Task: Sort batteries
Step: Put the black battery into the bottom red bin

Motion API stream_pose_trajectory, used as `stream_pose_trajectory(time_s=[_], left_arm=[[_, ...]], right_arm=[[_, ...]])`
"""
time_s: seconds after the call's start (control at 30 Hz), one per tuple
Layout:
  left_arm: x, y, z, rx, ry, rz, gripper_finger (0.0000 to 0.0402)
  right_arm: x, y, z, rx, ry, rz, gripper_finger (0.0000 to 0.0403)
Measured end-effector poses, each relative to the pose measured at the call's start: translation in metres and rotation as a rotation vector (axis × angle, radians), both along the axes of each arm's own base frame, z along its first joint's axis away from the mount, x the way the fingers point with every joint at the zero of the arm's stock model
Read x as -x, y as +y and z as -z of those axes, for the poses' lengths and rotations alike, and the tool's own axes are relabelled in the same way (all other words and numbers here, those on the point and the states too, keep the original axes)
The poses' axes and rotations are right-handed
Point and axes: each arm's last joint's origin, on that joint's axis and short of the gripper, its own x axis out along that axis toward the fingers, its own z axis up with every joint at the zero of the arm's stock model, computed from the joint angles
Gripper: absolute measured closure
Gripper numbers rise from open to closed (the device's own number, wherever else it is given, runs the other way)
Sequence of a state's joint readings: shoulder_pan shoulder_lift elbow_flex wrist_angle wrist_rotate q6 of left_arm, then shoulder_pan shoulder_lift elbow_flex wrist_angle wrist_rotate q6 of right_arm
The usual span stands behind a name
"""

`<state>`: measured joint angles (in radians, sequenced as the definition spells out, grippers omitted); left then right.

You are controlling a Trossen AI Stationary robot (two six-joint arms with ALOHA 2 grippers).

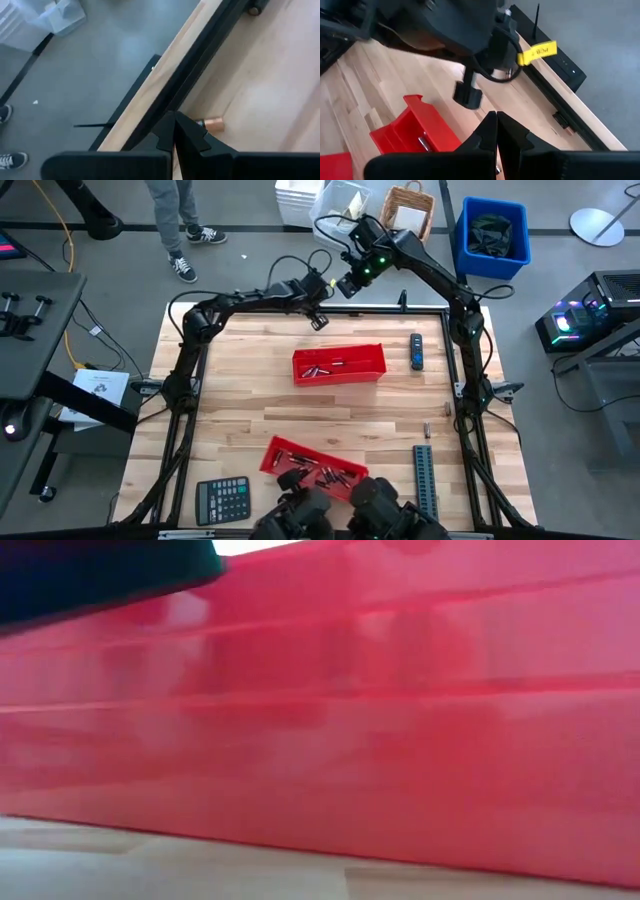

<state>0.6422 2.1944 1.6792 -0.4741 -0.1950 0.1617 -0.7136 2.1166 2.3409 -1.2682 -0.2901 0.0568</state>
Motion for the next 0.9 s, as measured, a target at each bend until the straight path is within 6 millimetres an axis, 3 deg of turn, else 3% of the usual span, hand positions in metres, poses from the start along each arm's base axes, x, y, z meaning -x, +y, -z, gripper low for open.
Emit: stream_pose_trajectory(time_s=[0.2, 0.37, 0.5, 0.63, 0.8, 0.9], left_arm=[[-0.007, 0.007, -0.006, -0.026, -0.134, 0.035, 0.0401], [-0.014, 0.012, 0.003, -0.087, -0.164, 0.018, 0.0401], [-0.021, 0.014, 0.000, -0.133, -0.237, 0.037, 0.0401], [-0.020, 0.005, -0.015, -0.064, -0.271, 0.100, 0.0401], [0.009, -0.003, -0.059, -0.018, -0.177, 0.138, 0.0401], [0.044, 0.016, -0.052, 0.169, -0.139, 0.074, 0.0401]], right_arm=[[-0.001, 0.001, -0.001, -0.006, -0.010, 0.013, 0.0403], [-0.001, 0.001, -0.001, -0.017, -0.013, 0.030, 0.0403], [-0.001, 0.000, -0.001, -0.017, -0.017, 0.029, 0.0403], [-0.002, 0.000, -0.001, -0.014, -0.018, 0.033, 0.0403], [-0.002, 0.000, -0.001, -0.012, -0.017, 0.031, 0.0403], [-0.001, -0.001, -0.001, -0.008, -0.018, 0.028, 0.0403]])
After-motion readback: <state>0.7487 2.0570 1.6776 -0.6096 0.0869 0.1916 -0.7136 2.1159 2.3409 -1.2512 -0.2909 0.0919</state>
